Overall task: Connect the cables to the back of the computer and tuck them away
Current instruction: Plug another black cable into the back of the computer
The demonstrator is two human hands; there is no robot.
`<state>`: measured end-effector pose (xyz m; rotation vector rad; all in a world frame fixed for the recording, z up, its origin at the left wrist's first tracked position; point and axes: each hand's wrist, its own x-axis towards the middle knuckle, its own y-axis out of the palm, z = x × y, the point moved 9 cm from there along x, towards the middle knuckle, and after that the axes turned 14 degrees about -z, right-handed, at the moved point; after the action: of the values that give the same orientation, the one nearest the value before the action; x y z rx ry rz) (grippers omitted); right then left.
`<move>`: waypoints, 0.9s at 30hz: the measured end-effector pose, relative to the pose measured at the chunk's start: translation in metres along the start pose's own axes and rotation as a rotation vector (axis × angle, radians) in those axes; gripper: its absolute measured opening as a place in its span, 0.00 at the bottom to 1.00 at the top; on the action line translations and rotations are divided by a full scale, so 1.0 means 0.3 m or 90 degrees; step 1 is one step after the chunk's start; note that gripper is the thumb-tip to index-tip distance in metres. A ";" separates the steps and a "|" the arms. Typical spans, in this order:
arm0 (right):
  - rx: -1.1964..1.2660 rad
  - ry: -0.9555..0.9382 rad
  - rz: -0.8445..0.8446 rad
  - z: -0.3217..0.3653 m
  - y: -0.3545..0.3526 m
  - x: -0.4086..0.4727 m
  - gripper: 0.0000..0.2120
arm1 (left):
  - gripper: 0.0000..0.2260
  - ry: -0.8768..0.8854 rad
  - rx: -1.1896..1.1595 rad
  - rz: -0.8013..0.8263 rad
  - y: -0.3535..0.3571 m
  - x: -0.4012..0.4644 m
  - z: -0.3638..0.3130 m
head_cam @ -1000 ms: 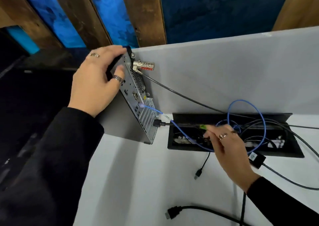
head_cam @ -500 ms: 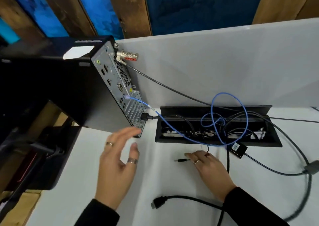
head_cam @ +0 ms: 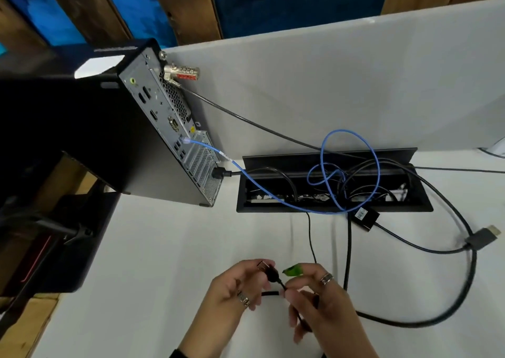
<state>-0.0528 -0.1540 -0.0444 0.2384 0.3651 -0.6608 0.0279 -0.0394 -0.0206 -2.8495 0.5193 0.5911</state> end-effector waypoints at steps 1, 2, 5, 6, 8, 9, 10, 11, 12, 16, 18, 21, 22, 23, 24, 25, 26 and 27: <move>0.023 0.032 0.010 -0.012 0.004 -0.012 0.09 | 0.09 0.001 -0.006 0.006 0.008 -0.010 -0.007; 0.039 0.060 0.015 -0.023 0.007 -0.026 0.08 | 0.10 0.007 -0.001 0.011 0.014 -0.019 -0.012; 0.052 0.115 0.040 -0.047 0.020 -0.062 0.09 | 0.07 0.032 0.018 0.015 0.024 -0.034 -0.030; 0.052 0.123 0.053 -0.048 0.025 -0.074 0.11 | 0.08 0.039 0.025 0.013 0.025 -0.038 -0.034; 0.062 0.138 0.068 -0.051 0.028 -0.091 0.15 | 0.11 0.058 0.048 0.005 0.021 -0.048 -0.038; 0.072 0.153 0.075 -0.057 0.028 -0.097 0.14 | 0.11 0.070 0.058 0.000 0.020 -0.057 -0.043; 0.074 0.165 0.076 -0.058 0.027 -0.101 0.11 | 0.10 0.088 0.070 -0.005 0.018 -0.066 -0.051; 0.063 0.165 0.084 -0.059 0.028 -0.103 0.07 | 0.10 0.110 0.087 -0.012 0.018 -0.077 -0.059; 0.043 0.153 0.084 -0.055 0.027 -0.103 0.01 | 0.09 0.139 0.111 -0.021 0.016 -0.087 -0.068; -0.021 0.066 0.083 -0.044 0.034 -0.097 0.15 | 0.04 0.276 0.219 -0.078 0.007 -0.109 -0.109; -0.036 0.036 0.089 -0.036 0.044 -0.093 0.15 | 0.06 0.319 0.242 -0.095 0.005 -0.111 -0.121; -0.054 -0.007 0.080 -0.023 0.044 -0.070 0.16 | 0.09 0.349 0.241 -0.104 0.008 -0.111 -0.138; -0.065 -0.025 0.076 -0.016 0.042 -0.061 0.15 | 0.09 0.347 0.234 -0.108 0.008 -0.108 -0.142; -0.077 -0.045 0.073 -0.007 0.042 -0.052 0.14 | 0.09 0.342 0.226 -0.114 0.004 -0.102 -0.146; -0.091 -0.064 0.071 0.002 0.041 -0.043 0.14 | 0.10 0.336 0.221 -0.119 0.002 -0.095 -0.149; -0.099 -0.082 0.071 0.012 0.045 -0.032 0.14 | 0.10 0.336 0.225 -0.123 -0.001 -0.085 -0.154; -0.107 -0.099 0.071 0.026 0.047 -0.021 0.13 | 0.10 0.340 0.233 -0.126 -0.002 -0.076 -0.162; -0.110 -0.116 0.072 0.042 0.053 -0.008 0.12 | 0.09 0.348 0.241 -0.131 -0.006 -0.065 -0.172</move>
<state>-0.0413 -0.1446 -0.0303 0.0336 0.2298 -0.5323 0.0300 -0.0447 0.0342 -2.6181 0.3547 -0.3059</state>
